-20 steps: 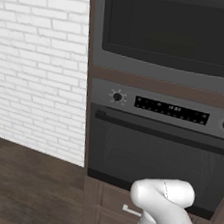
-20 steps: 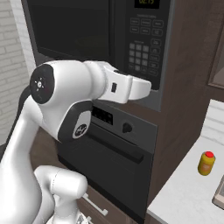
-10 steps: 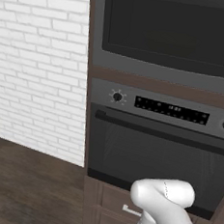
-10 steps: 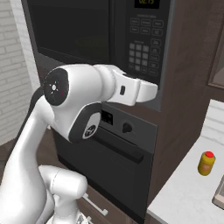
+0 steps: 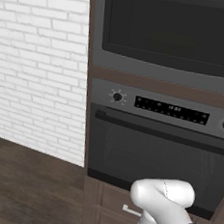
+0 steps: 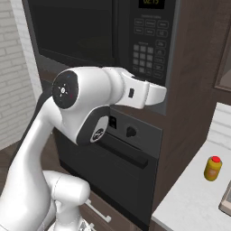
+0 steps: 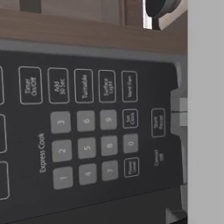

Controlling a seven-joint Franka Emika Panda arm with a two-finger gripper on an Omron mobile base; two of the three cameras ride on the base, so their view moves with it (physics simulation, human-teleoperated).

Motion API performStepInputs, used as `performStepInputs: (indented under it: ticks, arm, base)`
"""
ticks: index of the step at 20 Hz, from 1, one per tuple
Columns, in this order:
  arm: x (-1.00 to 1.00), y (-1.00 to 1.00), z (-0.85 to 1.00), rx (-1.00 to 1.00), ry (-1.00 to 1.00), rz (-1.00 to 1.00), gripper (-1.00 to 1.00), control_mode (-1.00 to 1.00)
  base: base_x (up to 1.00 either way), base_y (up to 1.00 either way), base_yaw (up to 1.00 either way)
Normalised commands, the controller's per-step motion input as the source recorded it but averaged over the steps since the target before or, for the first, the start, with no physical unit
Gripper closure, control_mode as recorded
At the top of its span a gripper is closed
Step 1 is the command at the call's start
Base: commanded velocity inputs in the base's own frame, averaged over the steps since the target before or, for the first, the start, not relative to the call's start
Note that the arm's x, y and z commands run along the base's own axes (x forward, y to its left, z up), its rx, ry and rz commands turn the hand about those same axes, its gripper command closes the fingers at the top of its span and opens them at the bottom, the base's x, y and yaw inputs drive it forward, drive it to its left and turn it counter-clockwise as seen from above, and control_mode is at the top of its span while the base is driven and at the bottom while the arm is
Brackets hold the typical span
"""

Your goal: Pick the potato from the sink and place it in the bowl. Then pick the bowl and place it in the microwave. Then close the microwave door and press the start button.

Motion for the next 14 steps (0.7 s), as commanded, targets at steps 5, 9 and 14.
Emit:
performStepInputs:
  ticks: [5, 9, 14]
  arm:
    - [0.12, 0.0, -0.02, 0.0, 0.0, 0.0, 1.0, -1.0]
    - [0.2, 0.0, 0.0, 0.0, 0.0, 0.0, 1.0, -1.0]
    - [0.16, 0.0, -0.05, 0.0, 0.0, 0.0, 1.0, -1.0]
  base:
    - [0.0, 0.0, 0.0]
    - [0.0, 0.0, 0.0]
    - [0.0, 0.0, 0.0]
